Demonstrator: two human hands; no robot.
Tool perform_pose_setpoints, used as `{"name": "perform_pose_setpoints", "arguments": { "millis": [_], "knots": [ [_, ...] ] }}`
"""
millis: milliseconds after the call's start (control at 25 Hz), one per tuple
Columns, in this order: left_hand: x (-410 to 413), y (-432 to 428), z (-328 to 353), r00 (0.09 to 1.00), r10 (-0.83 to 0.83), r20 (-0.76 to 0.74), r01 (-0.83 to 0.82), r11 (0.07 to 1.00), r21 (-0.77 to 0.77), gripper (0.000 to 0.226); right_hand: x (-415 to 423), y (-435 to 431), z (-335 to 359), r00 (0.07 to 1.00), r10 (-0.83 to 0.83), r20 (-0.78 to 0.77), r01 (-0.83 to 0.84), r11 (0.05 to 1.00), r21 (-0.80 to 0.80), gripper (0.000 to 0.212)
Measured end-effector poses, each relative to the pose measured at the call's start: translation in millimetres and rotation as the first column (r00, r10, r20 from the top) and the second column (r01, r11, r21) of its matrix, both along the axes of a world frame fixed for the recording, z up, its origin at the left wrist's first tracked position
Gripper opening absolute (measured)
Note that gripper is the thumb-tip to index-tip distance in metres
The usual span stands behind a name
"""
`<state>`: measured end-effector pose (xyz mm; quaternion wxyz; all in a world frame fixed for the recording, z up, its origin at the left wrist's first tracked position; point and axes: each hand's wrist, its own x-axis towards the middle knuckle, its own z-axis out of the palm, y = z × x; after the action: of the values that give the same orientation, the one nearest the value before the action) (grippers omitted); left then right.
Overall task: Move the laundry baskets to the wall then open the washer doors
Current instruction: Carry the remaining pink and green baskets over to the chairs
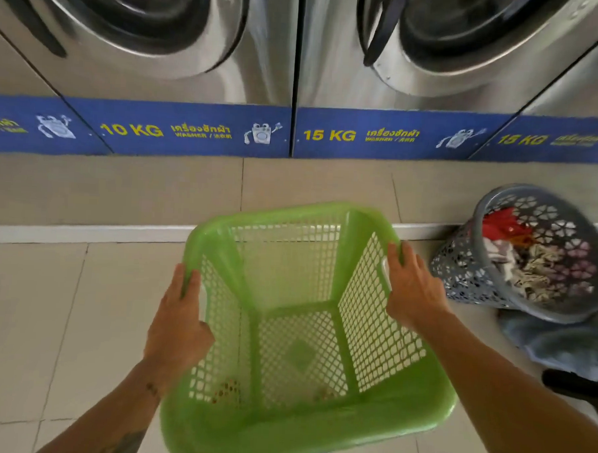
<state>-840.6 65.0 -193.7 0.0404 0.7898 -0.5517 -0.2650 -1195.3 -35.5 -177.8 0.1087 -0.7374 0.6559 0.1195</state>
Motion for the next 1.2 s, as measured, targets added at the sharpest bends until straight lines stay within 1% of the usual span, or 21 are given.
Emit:
{"name": "perform_pose_setpoints", "arguments": {
  "millis": [120, 240, 320, 400, 480, 560, 600, 680, 800, 880, 1040, 1120, 1200],
  "knots": [
    [12, 9, 84, 0.999, 0.029, -0.019, -0.029, 1.0, -0.011, 0.097, 10, 3, 81, 0.997, 0.079, -0.016, -0.079, 0.997, -0.002, 0.09],
    [18, 30, 150, 0.997, 0.081, -0.015, -0.082, 0.996, -0.034, 0.096, 22, 1, 139, 0.983, 0.177, -0.047, -0.179, 0.984, -0.026, 0.08],
    [21, 62, 187, 0.985, 0.171, 0.023, -0.169, 0.984, -0.058, 0.095, 40, 3, 171, 0.968, 0.247, -0.034, -0.248, 0.968, -0.036, 0.076],
    [26, 105, 215, 0.961, 0.272, 0.051, -0.267, 0.959, -0.099, 0.095, 66, 11, 198, 0.956, 0.293, -0.006, -0.293, 0.955, -0.045, 0.076],
    [37, 158, 238, 0.915, 0.398, 0.069, -0.381, 0.908, -0.174, 0.096, 105, 26, 224, 0.914, 0.407, 0.006, -0.404, 0.91, -0.093, 0.078],
    [51, 219, 256, 0.844, 0.53, 0.085, -0.502, 0.836, -0.222, 0.098, 155, 47, 248, 0.829, 0.559, 0.012, -0.55, 0.819, -0.164, 0.077],
    [58, 254, 265, 0.798, 0.596, 0.089, -0.565, 0.791, -0.234, 0.099, 182, 62, 260, 0.772, 0.635, 0.027, -0.619, 0.761, -0.193, 0.076],
    [70, 333, 279, 0.69, 0.719, 0.085, -0.678, 0.683, -0.272, 0.099, 237, 105, 282, 0.641, 0.763, 0.087, -0.73, 0.64, -0.238, 0.073],
    [73, 457, 295, 0.526, 0.847, 0.077, -0.771, 0.513, -0.377, 0.097, 310, 189, 306, 0.433, 0.889, 0.149, -0.828, 0.458, -0.323, 0.064],
    [62, 544, 304, 0.403, 0.913, 0.065, -0.811, 0.389, -0.438, 0.098, 348, 262, 321, 0.305, 0.931, 0.2, -0.863, 0.359, -0.355, 0.064],
    [30, 707, 315, 0.188, 0.982, 0.02, -0.816, 0.167, -0.554, 0.098, 401, 420, 343, 0.089, 0.973, 0.212, -0.894, 0.172, -0.415, 0.075],
    [15, 789, 319, 0.092, 0.996, 0.019, -0.804, 0.086, -0.588, 0.096, 419, 506, 349, -0.006, 0.975, 0.223, -0.897, 0.094, -0.432, 0.077],
    [1, 858, 324, 0.013, 1.0, 0.026, -0.797, 0.026, -0.604, 0.093, 433, 582, 353, -0.069, 0.969, 0.239, -0.892, 0.047, -0.45, 0.078]
  ]
}}
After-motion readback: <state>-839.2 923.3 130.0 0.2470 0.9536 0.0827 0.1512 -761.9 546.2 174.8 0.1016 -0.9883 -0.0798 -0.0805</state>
